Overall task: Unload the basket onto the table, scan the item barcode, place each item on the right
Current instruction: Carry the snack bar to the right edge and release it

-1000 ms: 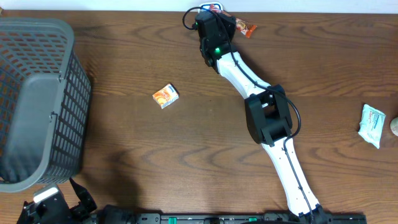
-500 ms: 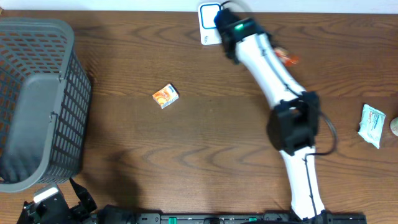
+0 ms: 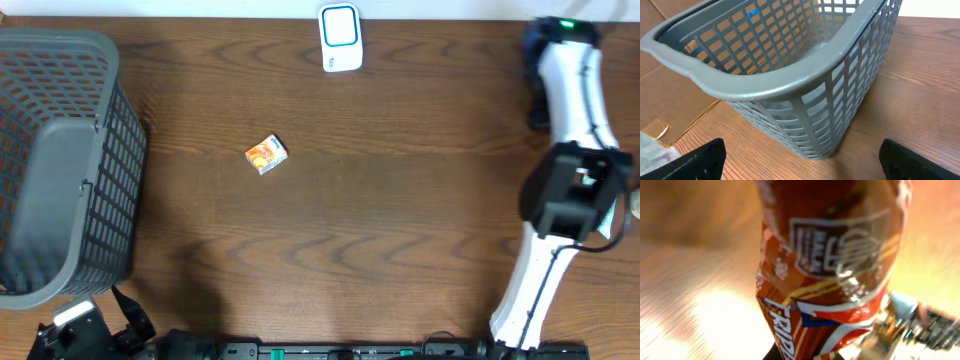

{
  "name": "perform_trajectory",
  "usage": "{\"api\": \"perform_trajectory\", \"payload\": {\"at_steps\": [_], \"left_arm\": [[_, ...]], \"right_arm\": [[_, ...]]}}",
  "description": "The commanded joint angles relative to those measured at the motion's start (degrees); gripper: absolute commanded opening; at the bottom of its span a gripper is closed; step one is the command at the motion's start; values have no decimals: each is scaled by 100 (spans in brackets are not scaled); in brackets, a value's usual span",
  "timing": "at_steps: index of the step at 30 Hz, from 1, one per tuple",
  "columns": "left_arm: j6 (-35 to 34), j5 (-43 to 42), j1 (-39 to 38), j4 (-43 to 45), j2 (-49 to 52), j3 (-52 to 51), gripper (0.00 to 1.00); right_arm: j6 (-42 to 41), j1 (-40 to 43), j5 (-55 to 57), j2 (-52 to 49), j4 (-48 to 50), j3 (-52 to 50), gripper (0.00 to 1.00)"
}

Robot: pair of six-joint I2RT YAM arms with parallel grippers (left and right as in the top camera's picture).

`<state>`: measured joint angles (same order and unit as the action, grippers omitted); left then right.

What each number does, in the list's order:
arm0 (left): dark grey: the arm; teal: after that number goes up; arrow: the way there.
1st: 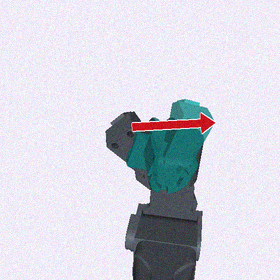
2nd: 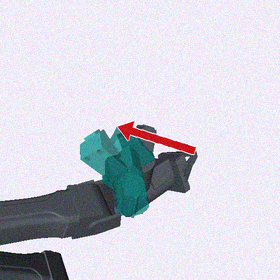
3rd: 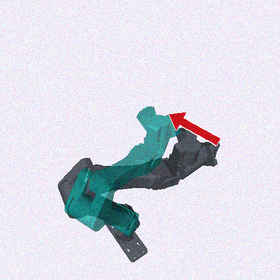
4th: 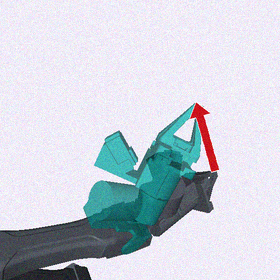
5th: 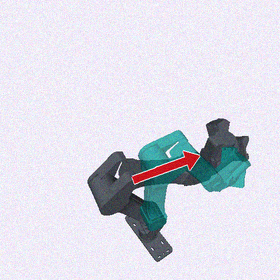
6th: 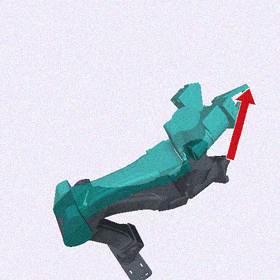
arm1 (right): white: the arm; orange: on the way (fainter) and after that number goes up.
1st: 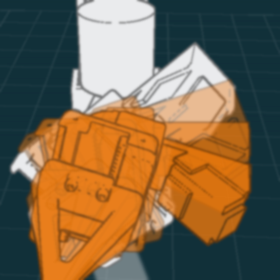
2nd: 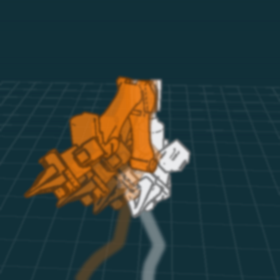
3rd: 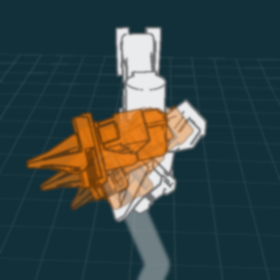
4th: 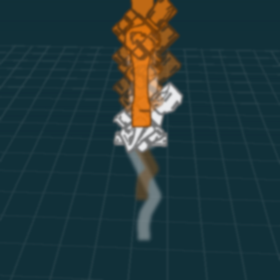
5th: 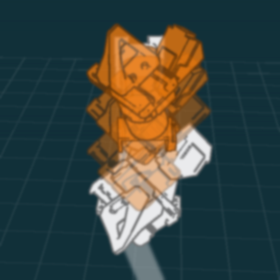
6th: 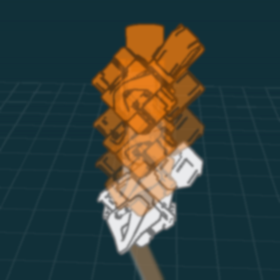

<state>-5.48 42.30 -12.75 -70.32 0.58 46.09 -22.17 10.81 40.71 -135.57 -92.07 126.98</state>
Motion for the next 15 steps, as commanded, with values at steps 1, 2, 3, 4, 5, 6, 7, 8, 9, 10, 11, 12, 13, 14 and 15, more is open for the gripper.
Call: {"api": "perform_trajectory", "payload": {"at_steps": [1, 2, 3, 4, 5, 6, 7, 8, 9, 10, 11, 12, 13, 14, 15], "left_arm": [[74, 31, 20, 0, -42, 4, 98], [74, 31, 20, 0, -42, 4, 98], [74, 31, 20, 0, -42, 4, 98], [74, 33, 20, 0, -42, 4, 98], [74, 31, 20, 0, -42, 4, 98], [74, 31, 20, 0, -42, 4, 98], [72, 31, 20, 0, -42, 4, 98], [74, 31, 20, 0, -42, 4, 98], [74, 31, 20, 0, -42, 4, 98], [74, 31, 20, 0, -42, 4, 98], [74, 33, 20, 0, -42, 4, 98], [74, 31, 20, 0, -42, 4, 98], [74, 31, 20, 0, -42, 4, 98], [74, 31, 20, 0, -42, 4, 98], [74, 31, 20, 0, -42, 4, 98]], "right_arm": [[-415, 553, -291, -46, 317, -295, 1], [-415, 758, -372, -46, 509, -415, 1], [-415, 920, -446, -46, 651, -525, 1], [-415, 1130, -562, -46, 820, -680, 1], [-413, 1268, -636, -46, 901, -763, 1], [-415, 1403, -686, -46, 951, -822, 1], [-415, 1537, -723, -46, 1001, -861, 1], [-415, 1655, -723, -46, 1010, -863, 1], [-413, 1755, -719, -44, 1010, -857, 17], [-407, 1869, -721, -39, 1001, -820, 47], [-356, 1947, -741, -39, 964, -765, 81], [-245, 2009, -798, -39, 901, -693, 88], [-107, 2048, -855, -39, 846, -616, 95], [94, 2074, -892, -39, 754, -507, 99], [229, 2076, -892, -39, 680, -417, 99]]}}
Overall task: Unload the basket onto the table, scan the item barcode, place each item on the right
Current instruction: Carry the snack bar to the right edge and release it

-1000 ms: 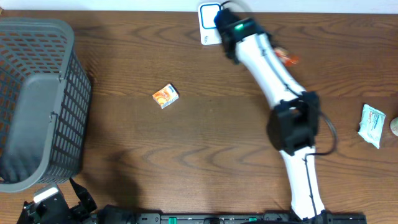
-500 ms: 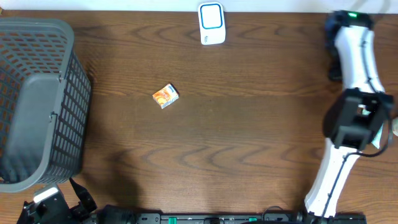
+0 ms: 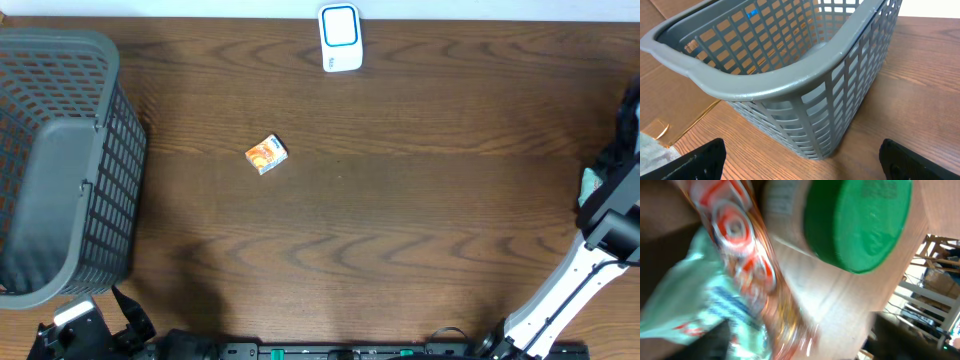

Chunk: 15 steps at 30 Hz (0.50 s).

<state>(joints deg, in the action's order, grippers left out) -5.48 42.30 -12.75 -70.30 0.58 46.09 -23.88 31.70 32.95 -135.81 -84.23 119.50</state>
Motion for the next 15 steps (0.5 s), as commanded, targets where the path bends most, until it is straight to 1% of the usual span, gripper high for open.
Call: {"api": "perform_trajectory", "payload": {"at_steps": [1, 3, 8, 10, 13, 15], "left_arm": [[74, 33, 20, -2, -42, 4, 98], [74, 31, 20, -2, -42, 4, 98], [74, 31, 20, -2, -42, 4, 98], [74, 33, 20, -2, -42, 4, 98], [74, 33, 20, -2, -42, 4, 98], [74, 31, 20, -2, -42, 4, 98]], "right_arm": [[422, -22, -205, -7, -190, 450, 99], [492, -85, -684, 17, -225, 610, 99], [1298, -643, -2621, 59, -236, 1005, 99], [1615, -1095, -3713, 59, -256, 1091, 99], [1989, -1764, -4870, 59, -254, 1091, 99], [2103, -2306, -5342, 59, -254, 1091, 99]]}}
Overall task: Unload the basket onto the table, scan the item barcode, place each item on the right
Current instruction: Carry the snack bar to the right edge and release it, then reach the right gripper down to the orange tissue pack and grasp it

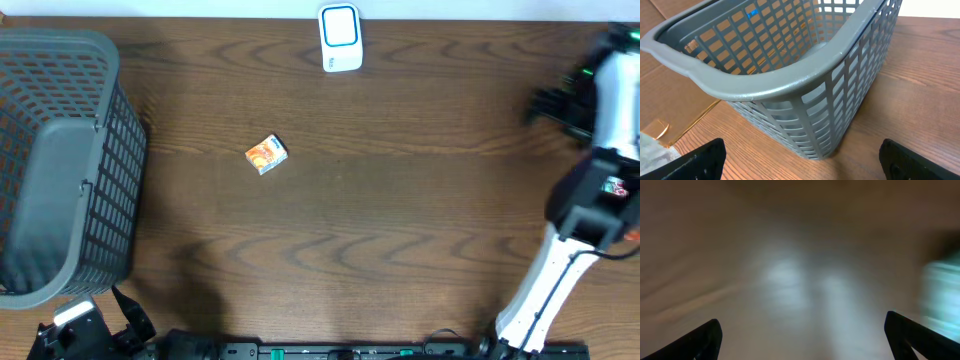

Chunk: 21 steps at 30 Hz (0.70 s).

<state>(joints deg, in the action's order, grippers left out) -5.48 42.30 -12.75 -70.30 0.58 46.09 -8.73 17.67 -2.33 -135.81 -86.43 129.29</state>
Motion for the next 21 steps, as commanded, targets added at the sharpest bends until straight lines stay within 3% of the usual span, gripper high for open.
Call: {"api": "perform_trajectory", "payload": {"at_steps": [1, 9, 10, 12, 14, 17, 21], "left_arm": [[74, 33, 20, -2, -42, 4, 98], [74, 31, 20, -2, -42, 4, 98], [74, 31, 20, -2, -42, 4, 98], [74, 33, 20, -2, -42, 4, 98], [74, 31, 20, -2, -42, 4, 98], [74, 31, 20, -2, -42, 4, 98], [74, 31, 20, -2, -42, 4, 98]], "right_arm": [[614, -1106, -1902, 59, -22, 111, 99], [625, -3591, -1309, 55, 977, 109, 99], [625, -3847, -1294, 55, 1163, 109, 81], [555, -4365, -1290, 52, 1648, 109, 33], [553, -4728, -1196, 48, 2070, 109, 13], [269, -5178, -693, 2, 2702, 101, 3], [205, -5659, -538, -269, 3427, 98, 1]]}}
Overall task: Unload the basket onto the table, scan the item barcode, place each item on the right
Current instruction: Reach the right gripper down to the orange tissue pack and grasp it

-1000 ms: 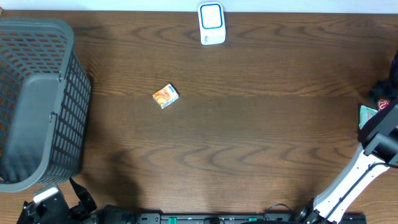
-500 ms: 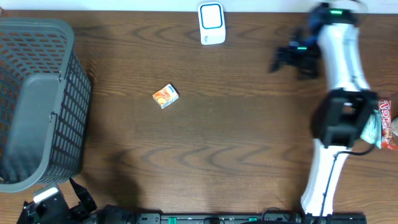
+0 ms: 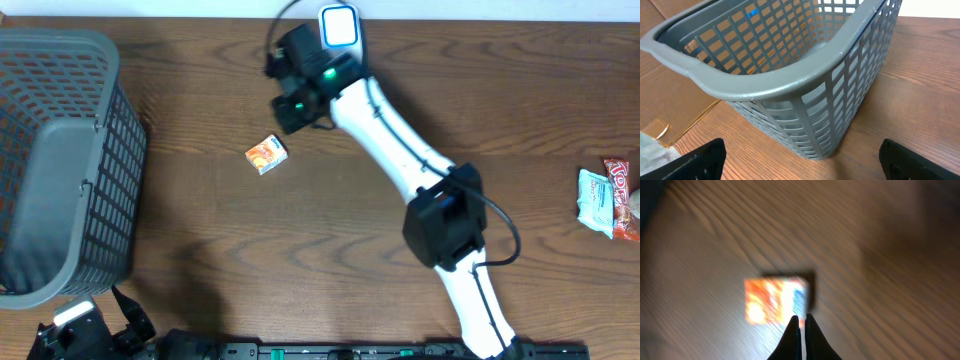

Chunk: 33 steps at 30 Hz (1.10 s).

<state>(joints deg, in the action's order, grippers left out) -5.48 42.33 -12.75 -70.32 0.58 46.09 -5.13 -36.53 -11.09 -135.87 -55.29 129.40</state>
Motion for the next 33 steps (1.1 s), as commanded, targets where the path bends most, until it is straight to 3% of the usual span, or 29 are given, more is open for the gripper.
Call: {"api": "perform_trajectory", "payload": {"at_steps": [1, 16, 20, 24, 29, 33], "left_arm": [[74, 28, 20, 0, -42, 4, 98], [74, 31, 20, 0, -42, 4, 98], [74, 28, 20, 0, -42, 4, 98], [74, 28, 20, 0, -42, 4, 98], [74, 28, 20, 0, -42, 4, 98], [74, 28, 20, 0, -42, 4, 98]], "right_arm": [[-168, -317, 315, -341, 435, 87, 1], [-254, -822, 308, -1213, 1499, 87, 3], [-291, -826, 199, -1215, 1086, 87, 1], [37, -861, 136, -1211, 85, 87, 1], [201, -820, 739, -1209, -1084, 90, 1], [201, -813, 942, -1123, -1368, 122, 1]]}}
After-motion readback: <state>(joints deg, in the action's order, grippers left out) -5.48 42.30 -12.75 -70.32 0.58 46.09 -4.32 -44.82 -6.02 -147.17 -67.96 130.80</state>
